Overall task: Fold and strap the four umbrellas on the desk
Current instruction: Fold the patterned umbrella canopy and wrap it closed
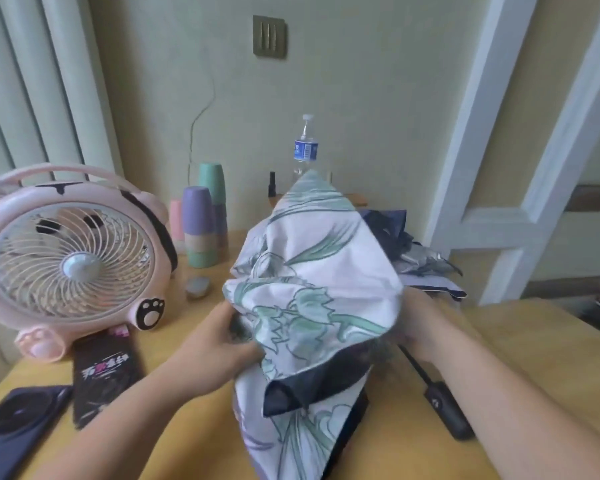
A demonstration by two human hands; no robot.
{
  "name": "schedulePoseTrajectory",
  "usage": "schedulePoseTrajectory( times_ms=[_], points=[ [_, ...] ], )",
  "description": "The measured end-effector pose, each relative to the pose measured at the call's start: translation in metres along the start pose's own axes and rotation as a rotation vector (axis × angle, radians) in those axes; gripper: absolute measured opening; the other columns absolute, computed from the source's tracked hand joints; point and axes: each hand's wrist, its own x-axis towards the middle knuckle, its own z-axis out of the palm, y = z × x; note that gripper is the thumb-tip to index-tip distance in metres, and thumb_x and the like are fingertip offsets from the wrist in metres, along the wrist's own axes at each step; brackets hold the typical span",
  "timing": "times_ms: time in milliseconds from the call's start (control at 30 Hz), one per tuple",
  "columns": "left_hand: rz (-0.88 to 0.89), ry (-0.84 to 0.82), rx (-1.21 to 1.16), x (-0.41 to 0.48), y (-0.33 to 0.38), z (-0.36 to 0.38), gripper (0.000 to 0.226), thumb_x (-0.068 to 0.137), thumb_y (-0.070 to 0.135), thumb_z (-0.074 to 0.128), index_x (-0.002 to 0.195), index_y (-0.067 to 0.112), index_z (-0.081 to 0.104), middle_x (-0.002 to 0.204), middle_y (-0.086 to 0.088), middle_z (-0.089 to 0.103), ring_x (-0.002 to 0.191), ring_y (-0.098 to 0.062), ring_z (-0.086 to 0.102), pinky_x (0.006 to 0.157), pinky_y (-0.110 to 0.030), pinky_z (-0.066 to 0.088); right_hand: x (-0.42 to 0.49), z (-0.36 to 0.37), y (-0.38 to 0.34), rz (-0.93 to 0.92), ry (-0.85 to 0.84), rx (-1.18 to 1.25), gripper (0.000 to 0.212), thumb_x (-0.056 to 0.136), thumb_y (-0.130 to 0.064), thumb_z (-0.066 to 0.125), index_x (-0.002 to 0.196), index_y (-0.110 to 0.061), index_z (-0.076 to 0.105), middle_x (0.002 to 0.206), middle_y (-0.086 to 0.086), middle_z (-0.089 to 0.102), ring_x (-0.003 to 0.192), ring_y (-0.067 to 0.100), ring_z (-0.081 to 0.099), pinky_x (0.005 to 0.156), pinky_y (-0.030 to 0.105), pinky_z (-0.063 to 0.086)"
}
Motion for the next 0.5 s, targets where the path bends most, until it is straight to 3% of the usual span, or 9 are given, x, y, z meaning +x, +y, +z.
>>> schedulePoseTrajectory(
  times_ms=[67, 167, 233, 267, 333, 367, 400, 467, 500],
  points=[
    [-0.026, -0.010, -0.027, -0.005, -0.008, 0.004, 0.051, 0.079, 0.007, 0.083, 0.123, 0.027, 0.063, 0.118, 0.026, 0.071, 0.116, 0.002, 0.064, 0.089, -0.015, 0.053, -0.001, -0.002, -0.005, -0.073, 0.040, -0.003, 0.027, 0.088, -0.021, 0.076, 0.078, -0.013, 0.052, 0.071, 0.012, 0.046, 0.053, 0.022, 0.043, 0.047, 0.026, 0.035],
    [0.011, -0.030, 0.074, -0.011, -0.014, -0.002, 0.047, 0.077, 0.029, 0.069, 0.117, 0.053, 0.065, 0.120, 0.046, 0.059, 0.116, 0.022, 0.053, 0.092, -0.002, 0.041, -0.007, 0.001, -0.022, -0.195, -0.002, 0.049, 0.013, 0.092, -0.015, 0.074, 0.091, -0.009, 0.062, 0.078, 0.014, 0.052, 0.053, 0.012, 0.044, 0.043, 0.022, 0.037],
    [-0.046, 0.060, 0.073, -0.012, -0.016, -0.014, 0.041, 0.071, 0.038, 0.069, 0.112, 0.043, 0.069, 0.116, 0.037, 0.066, 0.112, 0.013, 0.059, 0.100, -0.015, 0.046, -0.013, 0.008, -0.039, -0.333, -0.006, -0.080, 0.011, 0.092, -0.012, 0.074, 0.102, -0.012, 0.071, 0.078, 0.013, 0.065, 0.055, 0.015, 0.057, 0.050, 0.027, 0.051],
    [-0.098, 0.198, 0.154, -0.010, -0.015, -0.030, 0.032, 0.072, 0.032, 0.072, 0.104, 0.030, 0.072, 0.106, 0.021, 0.075, 0.103, -0.002, 0.066, 0.094, -0.029, 0.052, -0.016, 0.012, -0.049, -0.439, 0.008, -0.180, 0.011, 0.091, -0.014, 0.075, 0.101, -0.017, 0.072, 0.075, 0.008, 0.071, 0.056, 0.016, 0.063, 0.053, 0.028, 0.055],
    [-0.147, 0.449, 0.044, 0.003, -0.068, -0.076, 0.023, 0.082, 0.019, 0.071, 0.103, 0.026, 0.074, 0.095, 0.010, 0.077, 0.088, -0.012, 0.069, 0.075, -0.035, 0.055, -0.021, 0.025, -0.072, -0.575, 0.026, -0.282, 0.011, 0.086, -0.020, 0.080, 0.094, -0.021, 0.072, 0.078, 0.003, 0.076, 0.057, 0.014, 0.067, 0.054, 0.027, 0.057],
    [-0.190, 0.530, 0.035, 0.020, -0.142, -0.091, 0.031, 0.087, 0.025, 0.069, 0.116, 0.035, 0.070, 0.110, 0.014, 0.075, 0.096, -0.013, 0.070, 0.072, -0.033, 0.057, -0.023, 0.034, -0.083, -0.609, 0.025, -0.297, 0.014, 0.084, -0.023, 0.083, 0.092, -0.020, 0.072, 0.080, 0.003, 0.076, 0.057, 0.013, 0.067, 0.053, 0.027, 0.056],
    [-0.092, 0.501, -0.047, 0.034, -0.192, -0.127, 0.040, 0.093, 0.040, 0.067, 0.132, 0.040, 0.061, 0.134, 0.019, 0.064, 0.107, -0.016, 0.070, 0.071, -0.026, 0.058, -0.022, 0.043, -0.093, -0.636, 0.025, -0.315, 0.018, 0.081, -0.026, 0.085, 0.092, -0.018, 0.073, 0.082, 0.005, 0.076, 0.059, 0.016, 0.069, 0.054, 0.032, 0.057],
    [0.078, 0.555, -0.260, 0.033, -0.194, -0.170, 0.059, 0.093, 0.063, 0.060, 0.142, 0.030, 0.055, 0.155, 0.012, 0.046, 0.115, -0.029, 0.069, 0.076, -0.020, 0.059, -0.023, 0.062, -0.112, -0.686, 0.034, -0.348, 0.028, 0.077, -0.033, 0.089, 0.090, -0.014, 0.073, 0.083, 0.007, 0.076, 0.068, 0.026, 0.073, 0.064, 0.048, 0.061],
    [0.156, 0.479, -0.252, 0.024, -0.139, -0.141, 0.049, 0.096, 0.053, 0.062, 0.136, 0.026, 0.061, 0.147, 0.010, 0.056, 0.114, -0.023, 0.069, 0.085, -0.019, 0.057, -0.024, 0.071, -0.119, -0.712, 0.025, -0.354, 0.031, 0.075, -0.036, 0.089, 0.088, -0.014, 0.072, 0.083, 0.007, 0.076, 0.073, 0.029, 0.074, 0.067, 0.053, 0.060]
  ],
)
